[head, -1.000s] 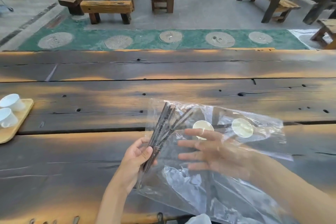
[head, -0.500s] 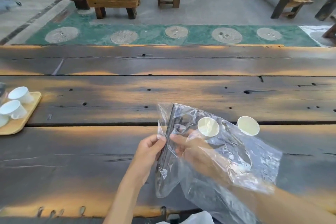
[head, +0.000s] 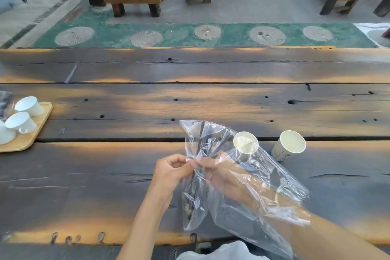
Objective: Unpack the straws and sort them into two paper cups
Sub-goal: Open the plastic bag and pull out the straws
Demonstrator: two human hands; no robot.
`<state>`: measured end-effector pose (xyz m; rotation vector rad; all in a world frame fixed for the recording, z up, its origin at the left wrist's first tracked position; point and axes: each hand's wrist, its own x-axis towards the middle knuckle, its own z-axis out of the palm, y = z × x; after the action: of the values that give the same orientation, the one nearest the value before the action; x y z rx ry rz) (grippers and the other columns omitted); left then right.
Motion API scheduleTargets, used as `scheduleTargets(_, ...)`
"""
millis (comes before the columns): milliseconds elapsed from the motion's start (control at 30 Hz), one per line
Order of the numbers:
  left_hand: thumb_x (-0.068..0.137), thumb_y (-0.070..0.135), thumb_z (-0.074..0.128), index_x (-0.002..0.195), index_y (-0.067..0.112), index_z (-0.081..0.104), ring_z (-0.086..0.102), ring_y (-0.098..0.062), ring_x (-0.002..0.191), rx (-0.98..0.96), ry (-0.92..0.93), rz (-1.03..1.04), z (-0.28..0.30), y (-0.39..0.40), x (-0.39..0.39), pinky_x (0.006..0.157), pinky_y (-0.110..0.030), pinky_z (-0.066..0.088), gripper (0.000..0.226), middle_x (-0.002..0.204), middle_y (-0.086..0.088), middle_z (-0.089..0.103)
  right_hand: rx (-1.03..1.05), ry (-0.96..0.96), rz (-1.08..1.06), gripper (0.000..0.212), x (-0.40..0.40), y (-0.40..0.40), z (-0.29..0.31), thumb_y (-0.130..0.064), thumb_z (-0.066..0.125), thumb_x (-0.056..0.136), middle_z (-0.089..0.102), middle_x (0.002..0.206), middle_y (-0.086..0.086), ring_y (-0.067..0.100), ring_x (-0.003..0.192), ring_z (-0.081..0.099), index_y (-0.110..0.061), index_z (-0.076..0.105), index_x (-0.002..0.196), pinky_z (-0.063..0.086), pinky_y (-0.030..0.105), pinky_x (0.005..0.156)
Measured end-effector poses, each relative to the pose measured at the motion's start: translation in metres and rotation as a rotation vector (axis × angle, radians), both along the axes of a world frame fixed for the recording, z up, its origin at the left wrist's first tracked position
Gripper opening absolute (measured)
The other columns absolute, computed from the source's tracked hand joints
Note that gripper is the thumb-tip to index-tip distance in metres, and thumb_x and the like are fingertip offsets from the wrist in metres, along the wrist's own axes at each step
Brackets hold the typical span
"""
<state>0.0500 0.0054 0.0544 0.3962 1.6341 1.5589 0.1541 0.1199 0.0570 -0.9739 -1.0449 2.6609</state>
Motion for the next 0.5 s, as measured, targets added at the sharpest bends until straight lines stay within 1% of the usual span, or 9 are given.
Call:
scheduleTargets(33,0.08,0.013,0.078,0.083,-0.006,0.07,0.054,-0.015,0.053,0.006,-0.013,0.006,0.0,-0.001,0.0,0.055,-0.024,0.04,0.021,0.065,-0.012,0.067,-0.017,0.007,-0.023,0.008,0.001,-0.001,0.006,-0.01,0.071,0.072,0.074,0.072,0.005,0.029,0.084,0.053,-0.008,0.077,0.077,0.044,0.045,0.086)
scheduleTargets(100,0.085,0.012,0.074,0.085,-0.007,0.066,0.055,-0.016,0.052,0.016,-0.04,0.033,-0.002,-0.003,0.0,0.055,-0.025,0.04,0.021,0.064,-0.012,0.067,-0.034,-0.002,-0.049,0.041,0.004,0.004,0.007,-0.013,0.077,0.065,0.075,0.073,0.006,0.031,0.09,0.05,0.0,0.06,0.1,0.042,0.049,0.091)
scheduleTargets(167,0.089,0.012,0.071,0.085,0.0,0.064,0.057,-0.018,0.057,0.023,-0.068,0.054,-0.004,-0.004,-0.001,0.06,-0.029,0.043,0.015,0.068,-0.013,0.068,0.009,-0.017,-0.044,0.075,0.006,0.006,0.006,-0.022,0.09,0.057,0.076,0.083,0.008,0.036,0.102,0.046,0.004,0.051,0.116,0.037,0.058,0.102)
scheduleTargets(233,0.091,0.012,0.069,0.084,0.004,0.062,0.056,-0.019,0.06,0.024,-0.079,0.074,-0.006,-0.005,-0.002,0.062,-0.029,0.046,0.012,0.07,-0.013,0.065,0.055,-0.052,-0.018,0.093,0.01,0.007,0.006,-0.029,0.095,0.057,0.075,0.094,0.011,0.038,0.103,0.045,0.004,0.046,0.129,0.038,0.059,0.103)
scheduleTargets(267,0.092,0.012,0.067,0.084,0.005,0.062,0.055,-0.018,0.059,0.022,-0.069,0.094,-0.007,-0.005,-0.003,0.06,-0.026,0.047,0.012,0.069,-0.012,0.064,0.069,-0.071,0.003,0.085,0.012,0.009,0.009,-0.029,0.092,0.065,0.074,0.093,0.012,0.037,0.096,0.05,0.004,0.048,0.128,0.046,0.053,0.095)
scheduleTargets(300,0.093,0.012,0.066,0.084,0.004,0.061,0.054,-0.015,0.057,0.019,-0.054,0.121,-0.007,-0.005,-0.004,0.056,-0.023,0.046,0.012,0.068,-0.01,0.063,0.095,-0.089,0.007,0.064,0.014,0.011,0.012,-0.026,0.086,0.076,0.073,0.086,0.011,0.034,0.079,0.057,0.004,0.053,0.123,0.053,0.042,0.081)
scheduleTargets(367,0.096,0.011,0.062,0.087,0.002,0.061,0.052,-0.012,0.053,0.009,-0.019,0.187,-0.009,-0.005,-0.007,0.053,-0.023,0.045,0.012,0.065,-0.006,0.061,0.167,-0.13,0.017,0.023,0.019,0.018,0.011,-0.022,0.069,0.092,0.064,0.068,0.005,0.015,0.045,0.053,-0.002,0.065,0.102,0.052,0.022,0.051)
scheduleTargets(400,0.097,0.01,0.061,0.089,0.0,0.061,0.052,-0.011,0.052,-0.001,-0.006,0.212,-0.01,-0.006,-0.009,0.054,-0.024,0.045,0.012,0.064,-0.004,0.061,0.178,-0.131,0.028,0.018,0.021,0.021,0.009,-0.025,0.065,0.094,0.058,0.067,0.003,0.009,0.041,0.049,-0.007,0.068,0.095,0.049,0.02,0.049)
scheduleTargets(500,0.098,0.008,0.057,0.093,-0.004,0.063,0.053,-0.012,0.055,-0.032,-0.013,0.211,-0.017,-0.006,-0.011,0.058,-0.026,0.046,0.014,0.067,-0.002,0.064,0.253,-0.18,0.089,0.023,0.018,0.026,0.003,-0.035,0.06,0.095,0.052,0.063,0.011,0.004,0.042,0.045,-0.014,0.065,0.088,0.05,0.017,0.057)
